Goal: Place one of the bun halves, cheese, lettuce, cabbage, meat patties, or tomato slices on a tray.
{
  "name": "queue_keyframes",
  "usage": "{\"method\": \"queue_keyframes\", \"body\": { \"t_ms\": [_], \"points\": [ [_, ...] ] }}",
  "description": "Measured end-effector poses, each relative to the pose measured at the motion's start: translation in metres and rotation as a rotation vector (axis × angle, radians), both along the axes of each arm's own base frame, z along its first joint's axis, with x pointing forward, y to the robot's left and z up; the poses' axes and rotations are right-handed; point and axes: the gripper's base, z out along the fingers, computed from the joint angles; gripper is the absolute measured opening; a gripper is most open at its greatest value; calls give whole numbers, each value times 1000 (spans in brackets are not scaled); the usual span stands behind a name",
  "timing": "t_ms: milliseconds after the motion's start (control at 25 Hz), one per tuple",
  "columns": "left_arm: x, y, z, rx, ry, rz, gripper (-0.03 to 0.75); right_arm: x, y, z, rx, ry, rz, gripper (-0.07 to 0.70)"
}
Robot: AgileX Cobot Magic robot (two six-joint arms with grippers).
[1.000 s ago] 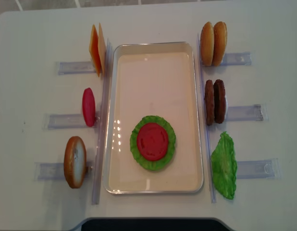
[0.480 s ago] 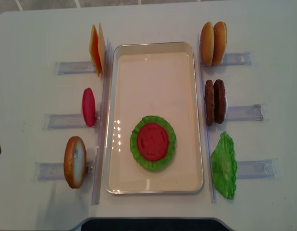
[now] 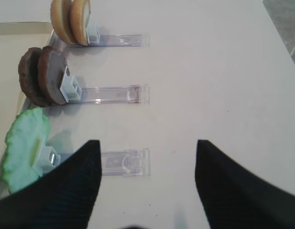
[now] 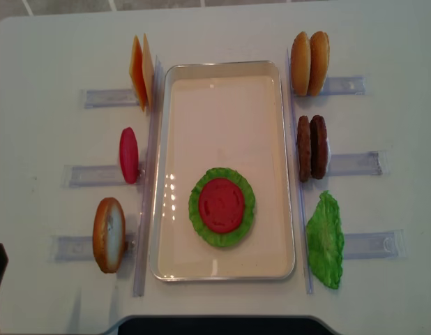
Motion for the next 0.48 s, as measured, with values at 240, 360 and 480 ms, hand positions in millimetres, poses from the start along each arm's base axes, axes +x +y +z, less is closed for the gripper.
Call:
{"method": "queue_keyframes", "body": {
  "t_ms": [240, 360, 480],
  "points": [
    [-5, 0, -13, 8, 57, -8, 537, 0, 0, 0, 0, 0, 0, 440],
    [-5, 0, -14, 8, 63, -8, 529, 0, 0, 0, 0, 0, 0, 440],
    [-5, 0, -14, 9, 63, -9, 502, 0, 0, 0, 0, 0, 0, 440]
  ]
}}
